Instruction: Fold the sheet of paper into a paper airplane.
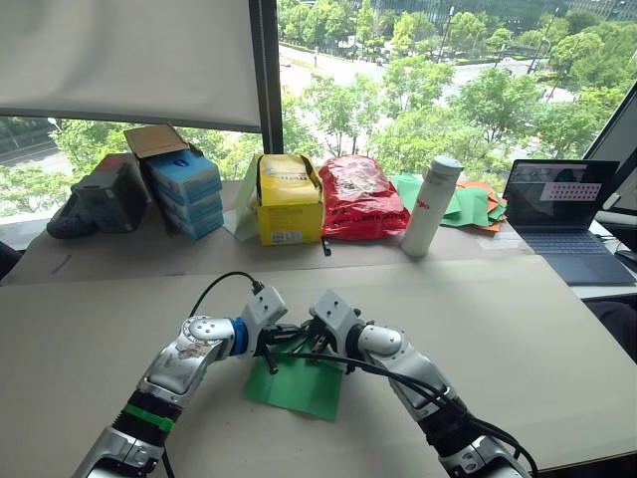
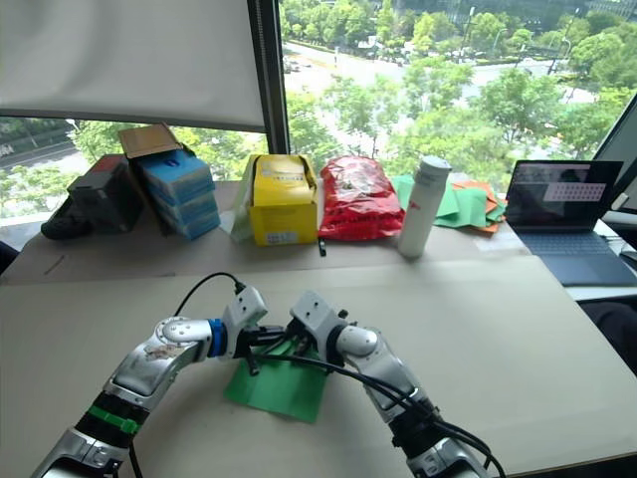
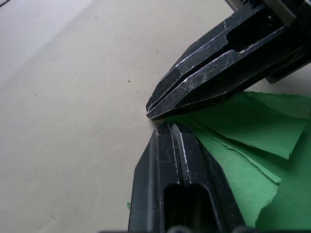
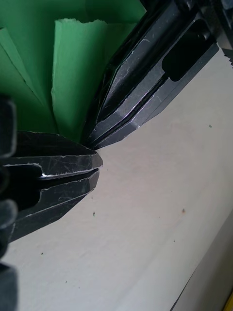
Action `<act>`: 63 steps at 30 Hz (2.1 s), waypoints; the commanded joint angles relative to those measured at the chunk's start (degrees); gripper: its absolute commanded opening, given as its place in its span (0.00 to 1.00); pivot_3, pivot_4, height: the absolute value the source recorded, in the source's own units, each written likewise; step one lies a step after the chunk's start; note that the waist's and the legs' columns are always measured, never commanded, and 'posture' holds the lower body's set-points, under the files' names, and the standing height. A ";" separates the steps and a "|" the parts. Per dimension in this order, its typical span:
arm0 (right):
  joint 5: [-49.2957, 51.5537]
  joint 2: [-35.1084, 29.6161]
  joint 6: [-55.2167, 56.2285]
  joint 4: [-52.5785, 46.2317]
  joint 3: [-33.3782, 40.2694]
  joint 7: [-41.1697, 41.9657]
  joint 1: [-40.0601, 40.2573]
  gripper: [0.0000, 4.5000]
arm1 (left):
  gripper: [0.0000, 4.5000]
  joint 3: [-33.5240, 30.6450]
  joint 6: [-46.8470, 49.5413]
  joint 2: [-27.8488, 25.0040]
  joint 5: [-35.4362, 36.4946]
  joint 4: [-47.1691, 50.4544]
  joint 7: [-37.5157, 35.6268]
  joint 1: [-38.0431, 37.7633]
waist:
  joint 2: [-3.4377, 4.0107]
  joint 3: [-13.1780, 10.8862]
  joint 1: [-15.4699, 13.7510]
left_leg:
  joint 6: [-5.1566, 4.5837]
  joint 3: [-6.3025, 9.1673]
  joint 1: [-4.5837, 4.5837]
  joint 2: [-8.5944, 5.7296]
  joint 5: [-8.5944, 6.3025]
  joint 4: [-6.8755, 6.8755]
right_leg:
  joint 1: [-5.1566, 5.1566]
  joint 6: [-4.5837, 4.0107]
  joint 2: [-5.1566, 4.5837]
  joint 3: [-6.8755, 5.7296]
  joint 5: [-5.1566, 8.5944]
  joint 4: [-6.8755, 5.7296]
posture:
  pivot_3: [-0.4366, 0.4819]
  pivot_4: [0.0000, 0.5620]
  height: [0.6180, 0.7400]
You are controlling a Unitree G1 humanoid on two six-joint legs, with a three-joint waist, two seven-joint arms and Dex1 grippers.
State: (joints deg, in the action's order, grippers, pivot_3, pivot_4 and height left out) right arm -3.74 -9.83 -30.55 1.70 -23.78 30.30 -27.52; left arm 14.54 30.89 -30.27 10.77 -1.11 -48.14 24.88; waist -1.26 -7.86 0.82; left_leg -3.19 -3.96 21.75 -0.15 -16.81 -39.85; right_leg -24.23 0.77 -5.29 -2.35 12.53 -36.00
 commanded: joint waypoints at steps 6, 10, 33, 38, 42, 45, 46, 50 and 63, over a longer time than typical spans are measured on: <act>-0.56 0.04 -1.28 -0.06 -0.97 0.15 0.92 0.00 | 0.01 1.46 3.17 -2.55 -2.09 -0.55 -0.39 -4.53 | 0.01 0.03 0.21 | -0.16 -0.01 -0.07 0.01 -0.10 0.01 | 0.00 0.00 0.00 0.02 0.00 -0.02 | 0.48 0.27 1.00; -0.49 0.14 -1.29 0.01 -1.07 0.23 0.87 0.00 | 0.01 0.67 3.32 -3.88 -1.39 1.25 -1.10 -6.60 | 0.03 0.05 0.28 | -0.15 -0.01 -0.12 0.04 -0.09 0.05 | 0.00 -0.02 -0.09 0.06 0.01 -0.03 | 0.48 0.27 1.00; -0.55 0.15 -0.93 -0.09 -1.81 1.36 1.11 0.00 | 0.01 -8.64 4.98 -15.30 2.33 14.67 -1.26 -24.91 | 0.32 0.22 1.79 | 0.10 0.00 -0.62 0.08 -0.17 0.59 | 0.07 -0.27 -0.59 0.12 0.15 -0.02 | 0.48 0.27 1.00; -0.59 0.25 -0.80 0.05 -1.90 1.50 0.91 0.00 | 0.01 -10.23 4.98 -14.62 3.61 16.03 -0.56 -23.40 | 0.32 0.22 1.76 | 0.14 0.00 -0.63 0.08 -0.15 0.70 | 0.04 -0.29 -0.59 0.12 0.16 -0.01 | 0.48 0.27 1.00; -0.36 0.28 -0.13 -0.65 -1.27 1.28 0.79 0.00 | 0.01 -13.33 5.72 -14.57 6.78 17.24 -1.19 -19.74 | 0.31 0.21 1.68 | 0.17 0.00 -0.61 0.07 -0.13 0.72 | 0.02 -0.29 -0.59 0.11 0.16 0.00 | 0.48 0.27 1.00; 0.59 0.32 0.78 -3.06 0.20 1.20 0.73 0.00 | 0.01 -16.39 5.90 -13.56 11.12 18.32 -2.40 -15.63 | 0.25 0.12 1.55 | 0.18 0.01 -0.51 0.06 -0.11 0.72 | -0.05 -0.29 -0.59 0.09 0.16 0.00 | 0.48 0.27 1.00; 1.38 0.57 0.79 -4.46 1.11 1.19 0.68 0.00 | 0.01 -17.01 6.74 -13.06 12.75 18.69 -2.76 -14.09 | 0.17 0.04 1.39 | 0.20 0.01 -0.44 0.06 -0.10 0.71 | -0.10 -0.29 -0.59 0.06 0.16 0.00 | 0.48 0.27 1.00; 4.82 0.72 -0.33 -10.69 4.16 2.28 0.91 0.00 | 0.01 -15.05 6.30 -11.80 13.69 18.47 -3.98 -11.42 | 0.14 0.02 0.88 | 0.64 0.06 0.07 0.01 0.19 0.68 | -0.46 -0.29 -0.60 -0.01 0.15 0.01 | 0.48 0.27 1.00; 17.44 -16.43 -9.31 -31.86 6.87 15.94 11.08 0.00 | 0.01 -3.98 -2.76 -8.62 7.00 12.51 -8.08 -10.62 | 0.09 -0.02 -0.35 | -0.12 -0.05 0.70 0.01 -0.20 0.11 | -0.76 -0.11 0.11 -0.16 0.15 0.09 | 0.48 0.27 1.00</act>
State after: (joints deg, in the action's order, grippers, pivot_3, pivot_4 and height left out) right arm 11.69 -25.07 -39.38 -27.00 -18.10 44.34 -16.84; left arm 10.29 30.09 -38.44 18.86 11.53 -55.51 13.79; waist -1.17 -7.88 0.47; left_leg -3.40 -4.01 22.43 -0.13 -17.07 -39.81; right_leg -24.93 0.67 -5.20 -2.56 12.68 -35.93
